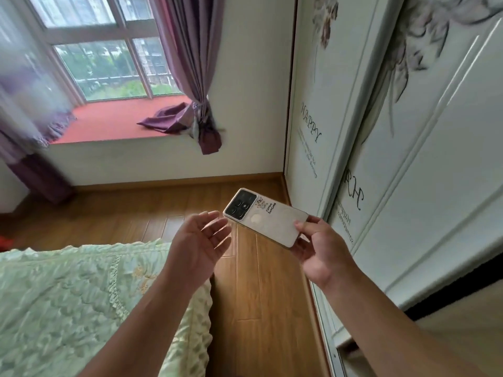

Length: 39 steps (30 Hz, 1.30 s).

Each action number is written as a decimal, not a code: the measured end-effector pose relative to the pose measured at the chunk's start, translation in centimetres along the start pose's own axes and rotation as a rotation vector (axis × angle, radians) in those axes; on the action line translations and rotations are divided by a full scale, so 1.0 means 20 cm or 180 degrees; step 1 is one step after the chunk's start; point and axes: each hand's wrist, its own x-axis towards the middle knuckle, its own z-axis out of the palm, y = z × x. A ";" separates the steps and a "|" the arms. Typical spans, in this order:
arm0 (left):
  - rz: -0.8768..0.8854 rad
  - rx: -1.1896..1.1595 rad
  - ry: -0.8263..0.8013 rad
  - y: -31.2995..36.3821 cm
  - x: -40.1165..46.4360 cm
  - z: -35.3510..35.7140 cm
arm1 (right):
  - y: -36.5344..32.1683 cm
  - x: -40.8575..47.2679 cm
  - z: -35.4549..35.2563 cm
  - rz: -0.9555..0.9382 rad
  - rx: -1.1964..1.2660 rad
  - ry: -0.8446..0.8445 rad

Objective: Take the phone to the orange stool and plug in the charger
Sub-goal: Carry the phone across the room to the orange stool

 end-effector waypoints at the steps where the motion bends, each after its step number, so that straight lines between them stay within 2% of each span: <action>1: 0.0056 -0.0050 0.0037 0.02 0.07 0.00 | -0.02 0.08 0.03 0.0018 0.0021 0.0034; 6: 0.0427 -0.0274 0.0324 0.14 0.47 -0.07 | -0.05 0.50 0.20 0.0124 -0.0176 0.0100; 12: 0.0394 -0.0452 0.0331 0.35 1.09 -0.24 | -0.04 1.08 0.55 0.0252 -0.0330 0.0032; 20: 0.0369 -0.0537 0.0206 0.88 1.83 -0.42 | -0.10 1.77 1.18 0.0261 -0.0506 -0.0156; 24: 0.0431 -0.0510 0.0312 1.13 2.09 -0.44 | -0.15 2.03 1.46 0.0229 -0.0518 -0.0124; 28: 0.0580 -0.0530 0.0310 1.32 2.28 -0.52 | -0.17 2.28 1.72 0.0301 -0.0501 -0.0348; 39: 0.0927 -0.0758 0.0929 1.72 2.83 -0.85 | -0.09 3.05 2.36 0.0756 -0.0648 -0.1009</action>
